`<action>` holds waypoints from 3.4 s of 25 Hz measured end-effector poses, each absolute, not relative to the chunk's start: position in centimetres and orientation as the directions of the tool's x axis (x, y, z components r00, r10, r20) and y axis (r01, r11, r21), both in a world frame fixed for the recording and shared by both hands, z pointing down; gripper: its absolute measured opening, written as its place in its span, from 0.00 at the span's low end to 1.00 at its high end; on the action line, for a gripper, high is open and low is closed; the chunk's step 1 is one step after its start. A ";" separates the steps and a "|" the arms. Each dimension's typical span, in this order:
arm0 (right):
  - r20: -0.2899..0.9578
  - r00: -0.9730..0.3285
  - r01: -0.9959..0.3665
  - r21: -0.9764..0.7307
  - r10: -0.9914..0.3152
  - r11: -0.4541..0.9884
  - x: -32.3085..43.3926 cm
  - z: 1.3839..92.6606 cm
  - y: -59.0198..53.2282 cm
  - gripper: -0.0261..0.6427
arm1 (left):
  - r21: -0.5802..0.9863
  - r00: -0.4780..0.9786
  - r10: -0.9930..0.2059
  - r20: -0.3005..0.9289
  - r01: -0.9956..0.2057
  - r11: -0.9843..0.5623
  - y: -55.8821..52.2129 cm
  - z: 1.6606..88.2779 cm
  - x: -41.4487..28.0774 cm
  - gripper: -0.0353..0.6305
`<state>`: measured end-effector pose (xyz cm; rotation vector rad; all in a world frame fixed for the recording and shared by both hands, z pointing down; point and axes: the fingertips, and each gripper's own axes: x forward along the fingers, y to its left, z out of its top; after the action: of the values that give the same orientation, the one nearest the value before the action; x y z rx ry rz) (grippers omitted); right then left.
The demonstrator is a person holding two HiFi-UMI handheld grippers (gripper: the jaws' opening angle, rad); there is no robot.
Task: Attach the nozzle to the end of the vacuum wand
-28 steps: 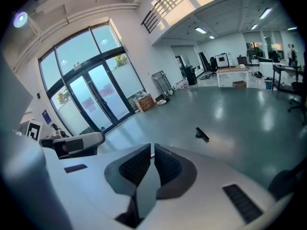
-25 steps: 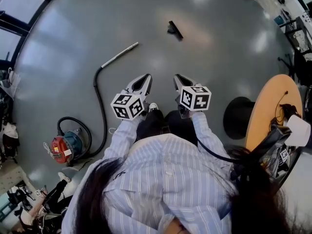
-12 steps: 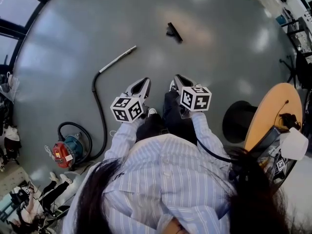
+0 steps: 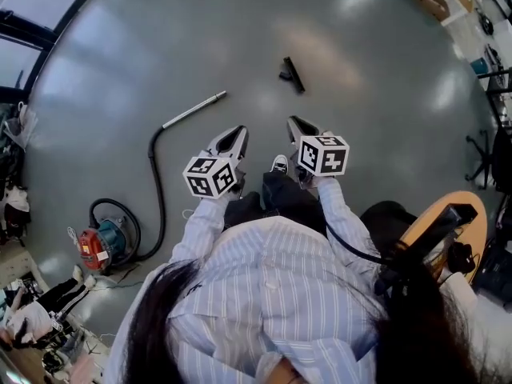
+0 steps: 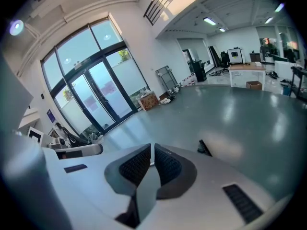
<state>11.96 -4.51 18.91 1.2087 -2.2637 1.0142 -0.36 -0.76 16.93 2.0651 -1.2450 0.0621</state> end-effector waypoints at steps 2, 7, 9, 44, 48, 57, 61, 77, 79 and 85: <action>0.618 -0.563 -0.827 -0.430 -0.549 0.363 13.0 19.5 -6.9 0.08 | 0.531 0.512 -0.762 0.397 -0.805 -0.264 -2.8 17.2 0.1 0.06; 0.656 -0.546 -0.838 -0.424 -0.520 0.345 16.0 22.3 -11.5 0.08 | 0.512 0.482 -0.764 0.429 -0.827 -0.234 -7.0 18.5 0.9 0.06; 0.673 -0.542 -0.840 -0.423 -0.504 0.339 16.6 23.5 -12.6 0.08 | 0.493 0.466 -0.757 0.458 -0.842 -0.220 -8.3 19.5 0.5 0.06; 0.842 -0.386 -0.887 -0.227 -0.376 0.401 16.2 82.4 -33.5 0.21 | 0.258 0.352 -0.608 0.712 -0.936 -0.241 -27.6 77.2 -19.7 0.06; 0.828 -0.379 -0.876 -0.176 -0.413 0.449 16.2 88.6 -36.5 0.26 | 0.244 0.342 -0.601 0.722 -0.939 -0.242 -27.4 85.3 -21.1 0.12; 0.835 -0.262 -0.841 0.047 -0.483 0.538 19.9 98.2 -42.7 0.41 | 0.272 0.326 -0.630 0.705 -0.944 -0.185 -26.1 95.7 -20.8 0.15; 0.862 -0.212 -0.814 0.105 -0.461 0.571 22.2 100.7 -44.6 0.44 | 0.282 0.337 -0.622 0.707 -0.941 -0.189 -25.4 97.7 -19.5 0.15; 0.946 -0.153 -0.791 0.055 -0.285 0.609 22.6 106.3 -46.2 0.46 | 0.280 0.325 -0.605 0.727 -0.945 -0.171 -24.1 97.1 -20.3 0.15; 0.948 -0.147 -0.803 0.053 -0.284 0.593 22.5 106.0 -46.3 0.46 | 0.285 0.315 -0.606 0.731 -0.947 -0.148 -23.1 97.3 -21.2 0.15; 0.950 -0.155 -0.854 0.009 -0.272 0.520 21.7 105.5 -46.3 0.41 | 0.250 0.292 -0.591 0.752 -0.956 -0.154 -22.1 98.2 -22.8 0.15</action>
<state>21.73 -46.25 105.50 0.9603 -1.6959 0.6827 -22.78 -22.10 98.19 1.8455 -1.3886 0.6467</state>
